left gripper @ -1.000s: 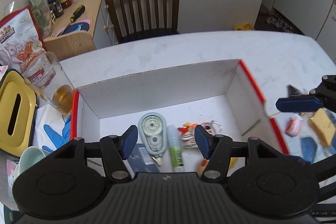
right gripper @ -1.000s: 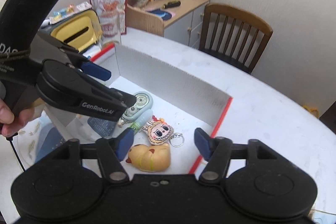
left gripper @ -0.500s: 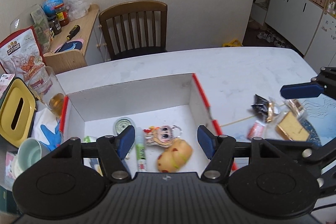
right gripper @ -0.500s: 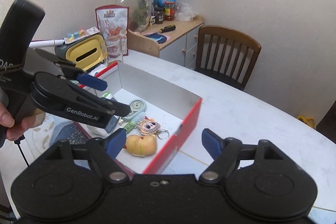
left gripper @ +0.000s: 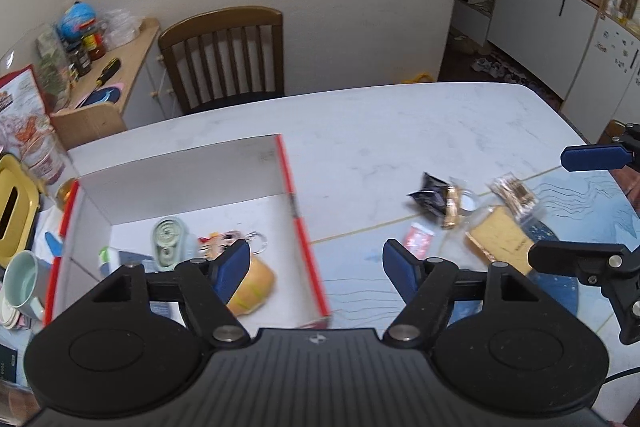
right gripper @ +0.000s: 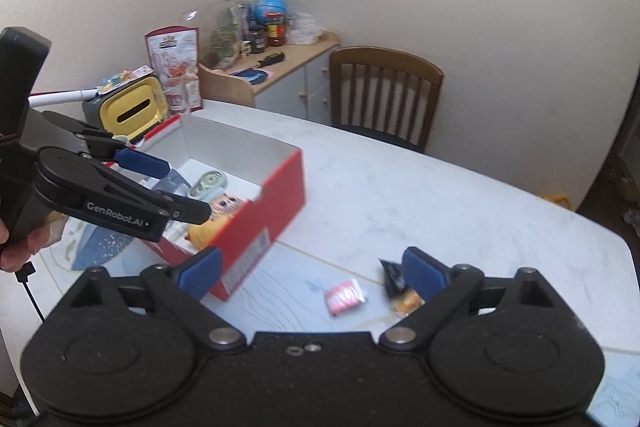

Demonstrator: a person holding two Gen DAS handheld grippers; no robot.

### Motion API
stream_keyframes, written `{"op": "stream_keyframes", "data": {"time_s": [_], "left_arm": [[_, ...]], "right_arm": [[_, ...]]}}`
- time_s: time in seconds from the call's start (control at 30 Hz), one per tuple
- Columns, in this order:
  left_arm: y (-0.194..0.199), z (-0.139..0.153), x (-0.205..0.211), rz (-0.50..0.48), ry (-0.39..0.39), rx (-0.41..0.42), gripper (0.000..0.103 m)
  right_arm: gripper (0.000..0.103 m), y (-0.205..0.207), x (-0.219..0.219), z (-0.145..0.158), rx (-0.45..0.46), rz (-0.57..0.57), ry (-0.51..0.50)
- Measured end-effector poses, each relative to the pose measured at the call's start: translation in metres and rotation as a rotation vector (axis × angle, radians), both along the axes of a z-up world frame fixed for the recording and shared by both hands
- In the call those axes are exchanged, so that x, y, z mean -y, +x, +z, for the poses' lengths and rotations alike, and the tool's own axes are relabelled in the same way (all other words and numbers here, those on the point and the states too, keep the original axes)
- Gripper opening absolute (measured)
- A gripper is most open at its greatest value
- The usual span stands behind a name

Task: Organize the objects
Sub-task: 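Move both tools back over the remaining items on the table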

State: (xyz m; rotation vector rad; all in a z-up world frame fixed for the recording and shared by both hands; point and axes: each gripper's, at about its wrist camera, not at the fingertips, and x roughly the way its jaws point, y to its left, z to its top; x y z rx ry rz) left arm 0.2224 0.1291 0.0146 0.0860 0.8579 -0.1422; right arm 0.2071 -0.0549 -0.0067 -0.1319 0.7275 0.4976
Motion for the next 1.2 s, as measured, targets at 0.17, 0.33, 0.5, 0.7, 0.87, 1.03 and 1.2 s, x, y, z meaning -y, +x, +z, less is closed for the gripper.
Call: {"op": "stream_keyframes", "data": {"time_s": [0.17, 0.33, 0.5, 0.7, 0.87, 1.03, 1.2], "left_arm": [[-0.006, -0.004, 0.034, -0.028, 0.003, 0.02, 0.08], [-0.012, -0.016, 0.066, -0.062, -0.004, 0.002, 0.085], [-0.015, -0.034, 0.092, -0.088, -0.022, -0.028, 0.088], [-0.01, -0.056, 0.111, -0.082, -0.027, -0.026, 0.101], [0.006, -0.079, 0.113, -0.04, -0.039, -0.04, 0.101], [0.025, -0.102, 0.112, -0.011, -0.042, -0.049, 0.101], [0.04, -0.121, 0.111, -0.004, -0.03, -0.053, 0.101]], "right_arm": [[0.103, -0.014, 0.04, -0.008, -0.003, -0.039, 0.007], [0.103, -0.026, 0.078, -0.021, -0.011, -0.088, -0.031], [0.103, -0.035, 0.114, -0.036, -0.037, -0.134, -0.056], [0.103, -0.039, 0.138, -0.053, -0.072, -0.155, -0.062], [0.103, -0.036, 0.141, -0.07, -0.095, -0.148, -0.076], [0.103, -0.03, 0.135, -0.087, -0.105, -0.136, -0.1], [0.103, -0.019, 0.126, -0.101, -0.116, -0.137, -0.102]]}}
